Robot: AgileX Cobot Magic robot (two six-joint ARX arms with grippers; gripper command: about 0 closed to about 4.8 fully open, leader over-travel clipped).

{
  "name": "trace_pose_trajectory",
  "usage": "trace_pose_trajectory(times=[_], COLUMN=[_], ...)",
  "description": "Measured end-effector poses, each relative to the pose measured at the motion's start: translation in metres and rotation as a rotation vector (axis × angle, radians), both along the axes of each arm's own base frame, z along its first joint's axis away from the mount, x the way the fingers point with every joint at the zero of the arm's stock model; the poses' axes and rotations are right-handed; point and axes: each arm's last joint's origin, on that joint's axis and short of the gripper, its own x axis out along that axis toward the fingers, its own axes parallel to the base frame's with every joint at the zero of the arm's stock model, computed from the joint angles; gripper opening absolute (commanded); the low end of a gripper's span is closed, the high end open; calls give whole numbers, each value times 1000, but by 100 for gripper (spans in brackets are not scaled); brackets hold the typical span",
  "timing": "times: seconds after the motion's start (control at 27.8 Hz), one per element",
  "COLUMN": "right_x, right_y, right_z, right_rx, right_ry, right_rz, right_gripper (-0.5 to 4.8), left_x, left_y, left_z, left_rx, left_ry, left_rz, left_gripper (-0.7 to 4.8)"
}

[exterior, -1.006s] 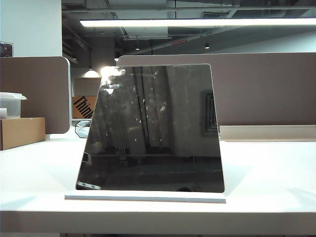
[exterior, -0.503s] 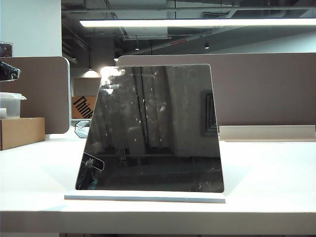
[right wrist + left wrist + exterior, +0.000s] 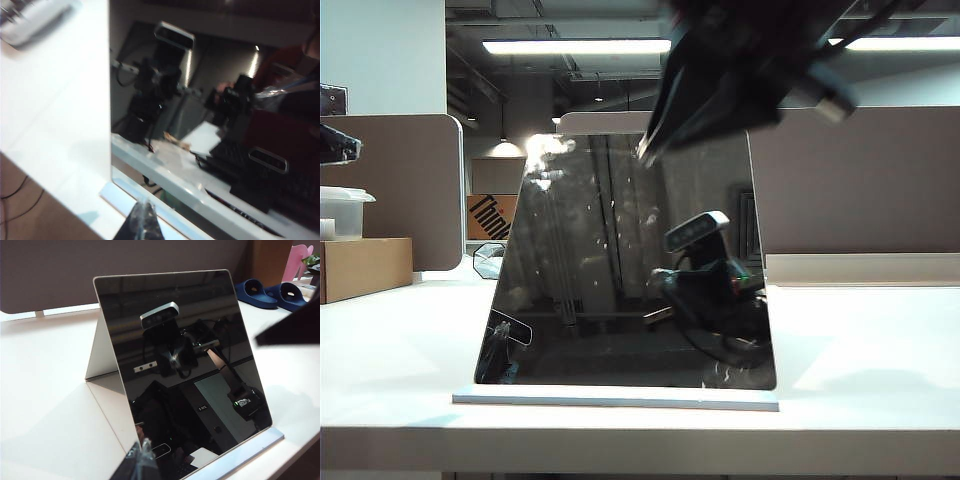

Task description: Push the center of the mirror on the table forward to move it for a short distance.

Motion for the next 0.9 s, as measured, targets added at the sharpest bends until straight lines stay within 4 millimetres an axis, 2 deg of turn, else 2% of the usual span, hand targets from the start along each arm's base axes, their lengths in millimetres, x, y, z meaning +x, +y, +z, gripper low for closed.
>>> trace_pose_trajectory(times=[0.11,0.14,0.36,0.9], right_x=[11,21,41,39], right_y=[19,33,60,54], right_z=[-6,-7,-14,-20], right_rx=[-6,-13,-47,-150], right_ry=[27,20,17,46], right_rz=[-27,-53,-100,-223], right_gripper=[-9,-9,-9,-9], left_x=[0,0,0,0], left_y=[0,0,0,0], left_z=[0,0,0,0], left_rx=[0,0,0,0], left_ry=[0,0,0,0], left_rz=[0,0,0,0], left_gripper=[-5,-5,-5,-5])
